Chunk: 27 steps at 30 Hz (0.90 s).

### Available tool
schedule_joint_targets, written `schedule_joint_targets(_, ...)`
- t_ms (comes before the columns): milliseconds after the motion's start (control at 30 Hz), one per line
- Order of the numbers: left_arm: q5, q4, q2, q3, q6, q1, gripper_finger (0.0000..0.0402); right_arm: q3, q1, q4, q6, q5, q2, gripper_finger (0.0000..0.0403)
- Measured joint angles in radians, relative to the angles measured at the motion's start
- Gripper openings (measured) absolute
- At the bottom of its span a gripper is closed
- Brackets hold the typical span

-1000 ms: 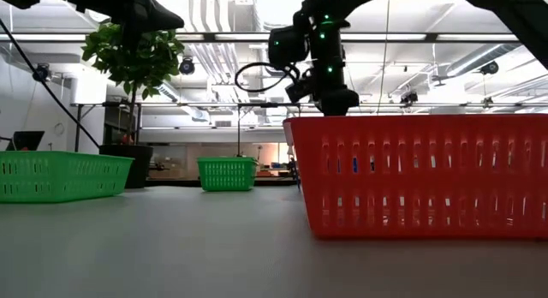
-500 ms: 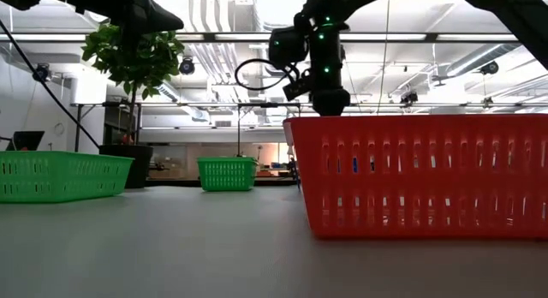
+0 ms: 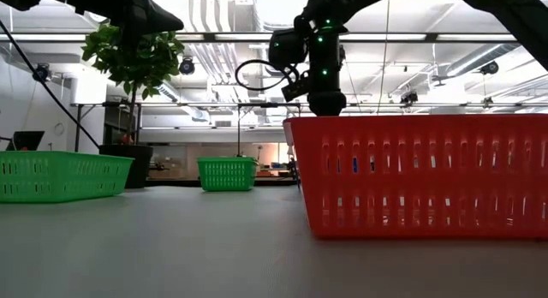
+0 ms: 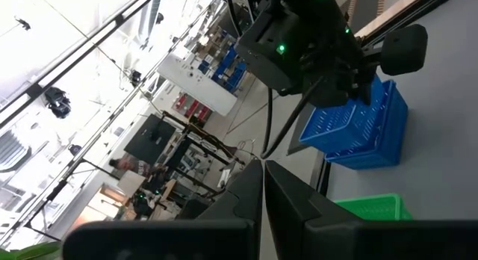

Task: Stack baskets by color
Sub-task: Stack the bottom blue basket on the top blue basket, then stack the middle red basket on the left red basket

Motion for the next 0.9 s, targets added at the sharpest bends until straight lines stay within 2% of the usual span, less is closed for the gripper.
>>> schedule_joint_targets(133, 0.000, 0.000, 0.000, 0.000, 0.000, 0.000, 0.0000, 0.000, 0.000, 0.000, 0.010, 0.000, 0.000, 0.0025)
schedule_joint_targets(467, 0.000, 0.000, 0.000, 0.000, 0.000, 0.000, 0.0000, 0.001, -0.002, -0.010, 0.016, 0.000, 0.000, 0.0100)
schedule_joint_targets(633, 0.000, 0.000, 0.000, 0.000, 0.000, 0.000, 0.0000, 0.043, 0.010, -0.069, 0.043, -0.011, -0.003, 0.0115)
schedule_joint_targets(800, 0.000, 0.000, 0.002, 0.000, 0.000, 0.000, 0.0000, 0.014, 0.018, 0.005, 0.087, -0.242, -0.054, 0.0103)
schedule_joint_targets(900, 0.005, 0.001, 0.002, 0.004, 0.000, 0.000, 0.0000, -0.046, 0.045, 0.116, 0.076, -0.310, -0.100, 0.0089)
